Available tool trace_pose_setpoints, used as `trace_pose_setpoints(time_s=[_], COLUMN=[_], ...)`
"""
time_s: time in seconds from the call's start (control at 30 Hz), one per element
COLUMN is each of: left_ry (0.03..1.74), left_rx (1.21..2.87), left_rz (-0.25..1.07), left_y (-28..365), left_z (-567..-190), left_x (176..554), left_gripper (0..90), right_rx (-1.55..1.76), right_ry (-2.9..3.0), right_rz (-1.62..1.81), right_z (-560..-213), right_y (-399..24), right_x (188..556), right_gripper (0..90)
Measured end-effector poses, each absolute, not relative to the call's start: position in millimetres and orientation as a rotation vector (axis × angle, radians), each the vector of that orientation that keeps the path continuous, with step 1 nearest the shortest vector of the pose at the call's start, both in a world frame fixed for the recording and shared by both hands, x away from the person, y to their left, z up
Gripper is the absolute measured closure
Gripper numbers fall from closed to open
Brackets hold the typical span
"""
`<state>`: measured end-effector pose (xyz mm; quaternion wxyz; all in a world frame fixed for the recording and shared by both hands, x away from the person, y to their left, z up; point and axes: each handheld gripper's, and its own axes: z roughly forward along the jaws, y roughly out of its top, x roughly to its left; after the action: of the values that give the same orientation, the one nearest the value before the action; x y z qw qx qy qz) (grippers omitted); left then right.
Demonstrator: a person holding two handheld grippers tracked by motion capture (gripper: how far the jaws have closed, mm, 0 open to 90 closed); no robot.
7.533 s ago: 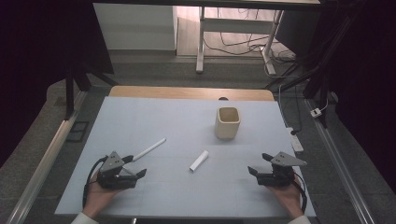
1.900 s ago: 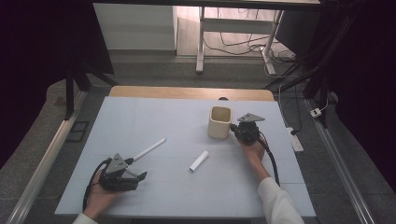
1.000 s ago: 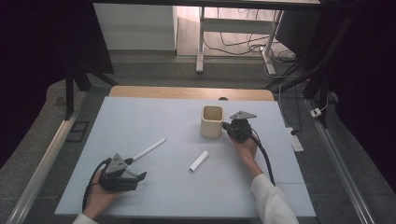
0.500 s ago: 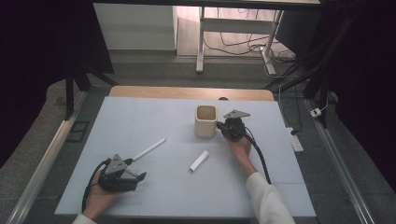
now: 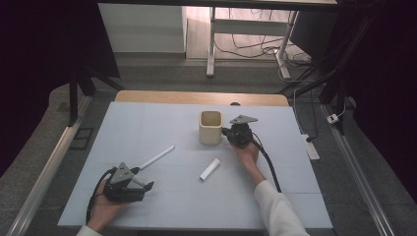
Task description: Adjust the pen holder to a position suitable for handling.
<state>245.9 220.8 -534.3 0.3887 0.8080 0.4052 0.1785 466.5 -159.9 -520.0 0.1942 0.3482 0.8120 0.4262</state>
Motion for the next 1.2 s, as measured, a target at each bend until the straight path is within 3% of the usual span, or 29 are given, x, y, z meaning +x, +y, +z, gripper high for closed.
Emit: trace_pose_setpoints(time_s=[1.2], left_ry=[1.03], left_rx=[2.055], left_rz=[0.459], left_y=[221], left_z=[-534], left_x=[245], left_gripper=[23.0], right_rx=[0.971], right_ry=[2.289], right_rz=[1.19], right_z=[-521], right_y=[-146], right_x=[464], right_gripper=[89.0])
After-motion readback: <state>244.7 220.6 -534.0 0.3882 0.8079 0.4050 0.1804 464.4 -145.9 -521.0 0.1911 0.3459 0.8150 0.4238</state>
